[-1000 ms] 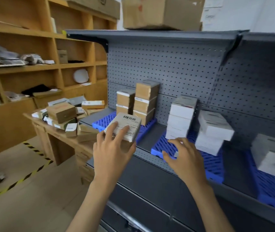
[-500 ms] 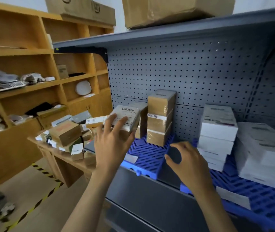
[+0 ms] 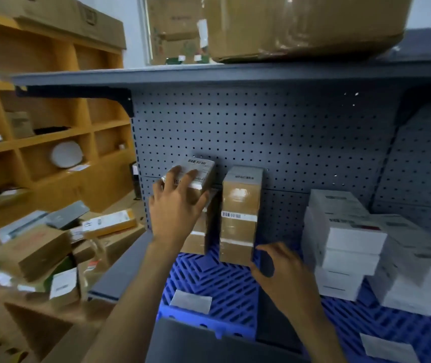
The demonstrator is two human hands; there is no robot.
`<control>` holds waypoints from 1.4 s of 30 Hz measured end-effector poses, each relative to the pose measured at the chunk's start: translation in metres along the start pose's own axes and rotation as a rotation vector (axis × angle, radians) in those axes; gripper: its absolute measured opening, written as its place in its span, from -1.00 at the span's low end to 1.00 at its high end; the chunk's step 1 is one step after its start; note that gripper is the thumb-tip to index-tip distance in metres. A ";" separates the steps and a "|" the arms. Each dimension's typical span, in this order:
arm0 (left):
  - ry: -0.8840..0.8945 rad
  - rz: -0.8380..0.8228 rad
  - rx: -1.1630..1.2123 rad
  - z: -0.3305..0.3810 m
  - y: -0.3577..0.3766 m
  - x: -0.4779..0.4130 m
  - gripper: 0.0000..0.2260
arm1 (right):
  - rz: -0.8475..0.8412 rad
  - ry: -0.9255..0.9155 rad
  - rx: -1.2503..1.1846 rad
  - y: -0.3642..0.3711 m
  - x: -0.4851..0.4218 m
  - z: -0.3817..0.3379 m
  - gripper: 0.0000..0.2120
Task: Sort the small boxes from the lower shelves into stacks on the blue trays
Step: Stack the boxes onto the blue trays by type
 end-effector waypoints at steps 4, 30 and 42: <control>0.004 -0.055 0.040 -0.010 0.036 -0.008 -0.52 | 0.024 0.041 0.064 0.007 -0.005 -0.007 -0.69; 0.191 -0.261 0.223 -0.010 -0.008 0.113 -0.50 | 0.061 0.161 0.331 -0.043 0.070 -0.029 -0.74; 0.422 -0.452 0.238 0.136 -0.055 0.263 -0.53 | 0.042 0.326 0.372 -0.164 0.195 0.063 -0.65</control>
Point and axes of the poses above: each hand's wrist, its own x-axis away from the middle knuckle, its own y-axis out of the palm, z = x × y, the point moved 9 cm from there along -x, towards the middle knuckle, and after that the axes turned 13 degrees about z, right-handed, at the moved point
